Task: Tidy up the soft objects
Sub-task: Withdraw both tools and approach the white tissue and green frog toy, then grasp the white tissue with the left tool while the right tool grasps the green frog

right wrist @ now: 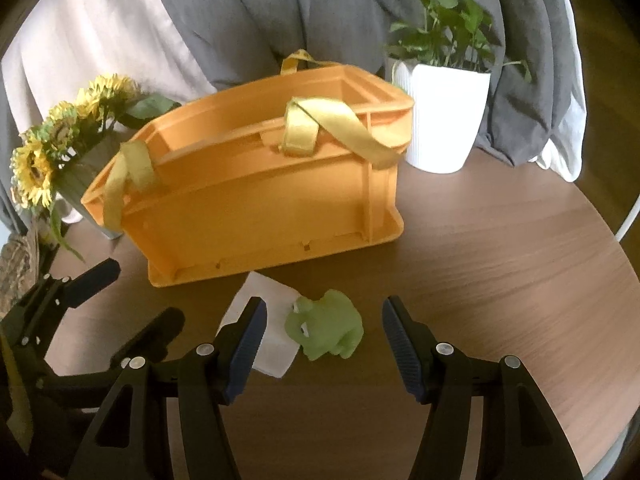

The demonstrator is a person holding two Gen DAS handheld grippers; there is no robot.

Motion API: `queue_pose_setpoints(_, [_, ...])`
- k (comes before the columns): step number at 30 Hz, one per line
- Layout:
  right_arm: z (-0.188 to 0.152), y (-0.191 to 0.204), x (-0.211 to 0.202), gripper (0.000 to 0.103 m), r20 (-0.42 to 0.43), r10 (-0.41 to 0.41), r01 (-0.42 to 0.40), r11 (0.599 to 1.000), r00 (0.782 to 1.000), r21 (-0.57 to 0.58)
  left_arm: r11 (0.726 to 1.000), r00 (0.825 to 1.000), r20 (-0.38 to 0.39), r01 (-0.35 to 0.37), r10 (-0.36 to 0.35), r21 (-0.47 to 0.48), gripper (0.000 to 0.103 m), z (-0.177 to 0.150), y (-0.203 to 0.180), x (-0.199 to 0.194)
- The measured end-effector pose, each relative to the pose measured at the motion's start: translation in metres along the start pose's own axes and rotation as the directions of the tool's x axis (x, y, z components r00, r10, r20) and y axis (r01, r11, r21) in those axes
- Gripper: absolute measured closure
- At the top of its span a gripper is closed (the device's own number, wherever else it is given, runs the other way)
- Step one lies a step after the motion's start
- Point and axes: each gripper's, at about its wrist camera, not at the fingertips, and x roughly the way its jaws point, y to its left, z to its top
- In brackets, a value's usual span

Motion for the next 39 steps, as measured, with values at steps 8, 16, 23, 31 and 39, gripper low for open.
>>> queue_pose_setpoints(8, [-0.003,0.002,0.017,0.042,-0.039,0.010,-0.010,1.000,0.999,-0.019,0.997,0.999,-0.029,0.046,-0.044,0.063,0.028,-0.006,-0.008,0.021])
queue_pose_setpoints(16, [-0.008,0.004,0.034,0.042,-0.074,0.003,-0.006,0.999,0.997,-0.037,0.987,0.993,-0.052,0.109,-0.103,0.119,0.028,-0.011,-0.011,0.037])
queue_pose_setpoints(23, [-0.009,0.006,0.044,0.042,-0.090,0.006,-0.010,0.999,0.996,-0.049,0.977,0.989,-0.059,0.143,-0.135,0.158,0.029,-0.008,-0.014,0.048])
queue_pose_setpoints(31, [-0.011,0.002,0.054,0.042,-0.114,0.002,-0.007,0.999,0.993,-0.045,0.961,0.980,-0.080,0.193,-0.181,0.196,0.029,-0.009,-0.020,0.060])
queue_pose_setpoints(39, [-0.010,-0.001,0.058,0.042,-0.125,0.012,-0.017,0.999,0.992,-0.034,0.947,0.965,-0.127,0.251,-0.229,0.200,0.038,-0.009,-0.024,0.073])
